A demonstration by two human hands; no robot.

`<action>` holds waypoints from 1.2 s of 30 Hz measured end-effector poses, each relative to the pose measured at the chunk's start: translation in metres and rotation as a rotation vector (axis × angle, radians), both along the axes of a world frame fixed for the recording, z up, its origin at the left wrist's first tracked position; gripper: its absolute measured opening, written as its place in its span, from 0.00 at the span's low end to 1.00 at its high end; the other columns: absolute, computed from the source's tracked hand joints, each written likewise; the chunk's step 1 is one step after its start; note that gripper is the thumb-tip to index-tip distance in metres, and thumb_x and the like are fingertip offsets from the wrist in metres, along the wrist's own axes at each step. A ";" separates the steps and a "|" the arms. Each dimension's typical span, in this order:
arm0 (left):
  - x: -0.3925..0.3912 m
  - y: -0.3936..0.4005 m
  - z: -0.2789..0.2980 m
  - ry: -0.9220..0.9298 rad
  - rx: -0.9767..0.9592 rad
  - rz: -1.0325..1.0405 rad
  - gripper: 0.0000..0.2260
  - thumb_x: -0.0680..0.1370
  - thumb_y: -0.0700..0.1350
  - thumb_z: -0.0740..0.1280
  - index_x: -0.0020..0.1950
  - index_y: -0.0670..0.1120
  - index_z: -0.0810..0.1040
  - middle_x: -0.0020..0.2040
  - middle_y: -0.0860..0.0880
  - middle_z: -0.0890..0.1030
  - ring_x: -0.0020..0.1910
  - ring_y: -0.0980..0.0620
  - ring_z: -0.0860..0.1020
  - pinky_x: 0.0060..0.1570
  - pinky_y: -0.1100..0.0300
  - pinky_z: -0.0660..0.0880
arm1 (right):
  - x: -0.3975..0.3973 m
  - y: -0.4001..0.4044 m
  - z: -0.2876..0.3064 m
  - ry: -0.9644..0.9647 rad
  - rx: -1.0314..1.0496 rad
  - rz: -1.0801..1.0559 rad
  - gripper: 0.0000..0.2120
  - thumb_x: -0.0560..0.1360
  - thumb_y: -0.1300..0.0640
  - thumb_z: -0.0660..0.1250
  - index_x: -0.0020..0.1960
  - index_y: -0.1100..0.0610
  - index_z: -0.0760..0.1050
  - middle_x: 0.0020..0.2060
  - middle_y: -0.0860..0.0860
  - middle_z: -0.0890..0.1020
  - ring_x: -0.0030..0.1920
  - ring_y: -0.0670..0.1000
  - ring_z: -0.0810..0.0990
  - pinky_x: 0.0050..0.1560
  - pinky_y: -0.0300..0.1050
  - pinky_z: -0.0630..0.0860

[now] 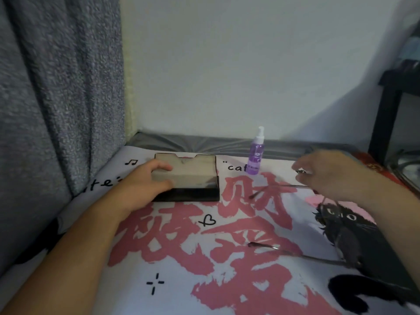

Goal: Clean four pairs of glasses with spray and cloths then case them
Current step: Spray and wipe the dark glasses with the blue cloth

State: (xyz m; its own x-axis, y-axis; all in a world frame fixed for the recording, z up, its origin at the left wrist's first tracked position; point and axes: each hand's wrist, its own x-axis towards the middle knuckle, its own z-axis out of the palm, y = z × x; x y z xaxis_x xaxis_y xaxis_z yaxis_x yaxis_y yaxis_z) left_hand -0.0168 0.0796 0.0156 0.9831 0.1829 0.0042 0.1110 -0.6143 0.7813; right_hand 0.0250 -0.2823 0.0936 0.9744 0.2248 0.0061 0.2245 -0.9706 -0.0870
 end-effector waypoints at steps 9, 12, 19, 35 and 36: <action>0.001 0.012 -0.002 -0.053 0.035 -0.108 0.26 0.72 0.59 0.76 0.67 0.66 0.70 0.70 0.57 0.62 0.65 0.57 0.68 0.66 0.59 0.66 | 0.016 0.150 -0.004 -0.010 -0.045 0.569 0.04 0.76 0.53 0.70 0.48 0.49 0.84 0.41 0.45 0.82 0.42 0.49 0.79 0.44 0.43 0.75; 0.002 0.013 -0.004 -0.065 0.038 -0.116 0.26 0.72 0.59 0.75 0.67 0.67 0.69 0.70 0.58 0.62 0.65 0.58 0.67 0.65 0.60 0.66 | 0.031 0.169 -0.013 0.025 -0.282 0.649 0.03 0.75 0.56 0.67 0.44 0.51 0.79 0.38 0.48 0.78 0.36 0.49 0.77 0.32 0.43 0.70; 0.009 0.023 -0.012 -0.088 -0.012 -0.176 0.33 0.62 0.71 0.74 0.65 0.72 0.70 0.72 0.59 0.68 0.70 0.60 0.69 0.72 0.54 0.67 | 0.043 0.167 -0.012 0.039 -0.284 0.698 0.11 0.77 0.58 0.64 0.37 0.49 0.75 0.35 0.45 0.76 0.35 0.47 0.74 0.32 0.44 0.67; -0.025 -0.066 0.016 -0.931 -0.014 -0.227 0.10 0.76 0.50 0.70 0.55 0.50 0.74 0.49 0.54 0.78 0.52 0.54 0.77 0.54 0.64 0.73 | -0.018 0.122 0.053 0.769 0.835 0.276 0.14 0.81 0.61 0.61 0.37 0.59 0.76 0.30 0.52 0.80 0.33 0.49 0.78 0.41 0.47 0.76; -0.026 -0.065 0.015 -0.929 -0.050 -0.213 0.09 0.76 0.48 0.71 0.54 0.51 0.75 0.49 0.56 0.78 0.51 0.56 0.78 0.54 0.66 0.72 | -0.019 0.122 0.052 0.797 0.829 0.271 0.14 0.81 0.60 0.61 0.38 0.59 0.77 0.31 0.52 0.81 0.34 0.50 0.78 0.44 0.48 0.77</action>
State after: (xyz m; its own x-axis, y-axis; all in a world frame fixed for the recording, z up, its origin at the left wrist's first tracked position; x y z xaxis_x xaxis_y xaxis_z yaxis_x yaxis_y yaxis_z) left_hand -0.0430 0.0144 0.0309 0.6031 0.0210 0.7974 -0.6778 -0.5136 0.5261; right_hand 0.0059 -0.1606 0.1452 0.6900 0.6386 -0.3409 0.0118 -0.4808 -0.8767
